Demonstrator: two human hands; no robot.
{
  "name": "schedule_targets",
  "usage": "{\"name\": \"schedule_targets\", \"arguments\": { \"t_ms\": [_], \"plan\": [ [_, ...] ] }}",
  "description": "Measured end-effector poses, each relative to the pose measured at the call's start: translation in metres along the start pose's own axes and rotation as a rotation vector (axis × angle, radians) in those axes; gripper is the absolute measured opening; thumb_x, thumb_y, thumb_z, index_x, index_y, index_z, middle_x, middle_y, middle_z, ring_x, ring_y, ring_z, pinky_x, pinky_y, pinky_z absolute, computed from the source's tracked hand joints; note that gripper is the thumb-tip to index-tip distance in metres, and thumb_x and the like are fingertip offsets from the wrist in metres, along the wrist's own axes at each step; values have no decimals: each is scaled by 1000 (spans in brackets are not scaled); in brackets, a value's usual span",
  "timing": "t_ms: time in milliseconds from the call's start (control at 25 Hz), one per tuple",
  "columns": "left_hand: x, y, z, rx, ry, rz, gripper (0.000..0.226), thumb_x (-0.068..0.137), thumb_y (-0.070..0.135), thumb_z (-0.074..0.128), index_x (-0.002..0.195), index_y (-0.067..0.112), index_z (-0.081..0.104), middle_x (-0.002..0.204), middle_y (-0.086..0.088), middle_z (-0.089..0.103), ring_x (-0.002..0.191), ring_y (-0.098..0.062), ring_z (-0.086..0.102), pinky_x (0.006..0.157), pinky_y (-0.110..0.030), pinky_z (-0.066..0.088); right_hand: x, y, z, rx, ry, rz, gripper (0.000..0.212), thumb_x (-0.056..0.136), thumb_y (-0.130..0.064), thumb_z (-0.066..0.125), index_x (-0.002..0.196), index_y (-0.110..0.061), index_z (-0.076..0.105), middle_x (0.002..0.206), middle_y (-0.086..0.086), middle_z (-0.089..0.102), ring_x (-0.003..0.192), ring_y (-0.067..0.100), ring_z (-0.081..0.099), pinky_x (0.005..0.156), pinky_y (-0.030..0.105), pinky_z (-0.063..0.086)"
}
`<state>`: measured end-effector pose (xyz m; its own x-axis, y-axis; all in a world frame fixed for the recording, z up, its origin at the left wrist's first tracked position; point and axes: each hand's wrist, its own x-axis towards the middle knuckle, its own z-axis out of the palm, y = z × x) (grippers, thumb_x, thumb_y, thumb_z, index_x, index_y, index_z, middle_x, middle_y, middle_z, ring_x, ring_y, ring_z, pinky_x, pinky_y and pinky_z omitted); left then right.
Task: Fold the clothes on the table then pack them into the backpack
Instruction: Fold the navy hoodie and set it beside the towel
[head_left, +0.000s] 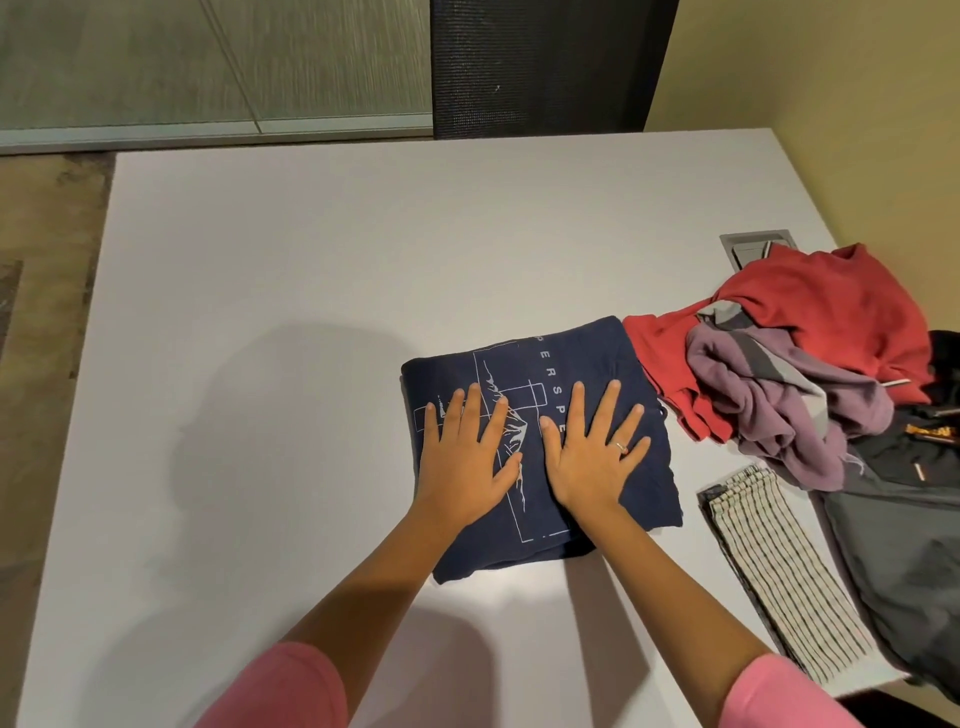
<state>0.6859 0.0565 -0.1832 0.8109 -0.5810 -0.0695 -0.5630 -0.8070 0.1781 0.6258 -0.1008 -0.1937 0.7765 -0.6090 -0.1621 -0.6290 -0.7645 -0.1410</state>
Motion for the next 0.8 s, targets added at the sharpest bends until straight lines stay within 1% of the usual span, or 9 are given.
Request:
{"name": "schedule_targets", "arguments": {
  "t_ms": [200, 320, 400, 480, 560, 600, 680, 800],
  "plan": [
    [-12, -1, -2, -4, -21, -62, 70, 90, 56, 26, 146, 17, 38, 146, -19, 43, 134, -37, 41, 111, -55, 25, 2, -5, -2, 11, -57, -67, 74, 86, -72, 4, 151, -38, 1, 160, 5, -13, 145, 38, -11, 110, 64, 3],
    [-32, -4, -7, -10, -69, -131, 72, 90, 56, 29, 145, 11, 38, 138, -25, 48, 126, -40, 48, 107, -52, 34, 6, -16, -9, -10, -149, -201, 74, 83, -75, 1, 148, -42, -9, 158, 1, -22, 144, 33, -19, 111, 61, -6],
    [-49, -10, -15, 7, -89, -159, 73, 91, 58, 29, 144, 8, 38, 131, -22, 53, 116, -36, 55, 100, -47, 43, 9, -28, -15, -7, -241, -322, 74, 83, -76, 7, 147, -44, -11, 155, -4, -31, 142, 28, -28, 110, 58, -13],
    [-71, -19, -21, 54, -133, -183, 73, 91, 60, 36, 142, 8, 39, 125, -14, 56, 109, -28, 56, 92, -40, 46, 9, -42, -19, -16, -318, -424, 75, 82, -77, 13, 146, -46, -11, 149, -8, -38, 139, 25, -34, 109, 58, -18],
    [-96, -24, -25, 82, -140, -220, 71, 88, 63, 43, 131, 7, 51, 115, -10, 61, 99, -25, 58, 82, -38, 48, 3, -58, -20, -34, -380, -500, 81, 77, -82, 12, 146, -48, -12, 147, -10, -41, 136, 24, -40, 108, 56, -22],
    [-105, -23, -28, 79, -152, -237, 68, 87, 63, 44, 124, 7, 55, 111, -9, 61, 95, -24, 58, 77, -36, 48, -1, -65, -19, -46, -406, -538, 84, 74, -85, 11, 145, -48, -13, 148, -10, -42, 134, 24, -42, 107, 56, -24],
    [-122, -17, -28, 61, -197, -279, 63, 88, 64, 41, 115, 9, 56, 106, -7, 58, 91, -21, 55, 71, -30, 44, -12, -77, -18, -70, -446, -626, 88, 70, -88, 12, 145, -48, -15, 148, -9, -42, 132, 25, -45, 105, 56, -27],
    [-134, -7, -38, 44, -265, -373, 61, 88, 68, 39, 112, 13, 53, 105, -6, 54, 92, -19, 54, 66, -25, 40, -28, -88, -14, -117, -461, -744, 90, 68, -90, 10, 144, -49, -16, 148, -9, -43, 132, 25, -44, 107, 57, -26]
  ]
}}
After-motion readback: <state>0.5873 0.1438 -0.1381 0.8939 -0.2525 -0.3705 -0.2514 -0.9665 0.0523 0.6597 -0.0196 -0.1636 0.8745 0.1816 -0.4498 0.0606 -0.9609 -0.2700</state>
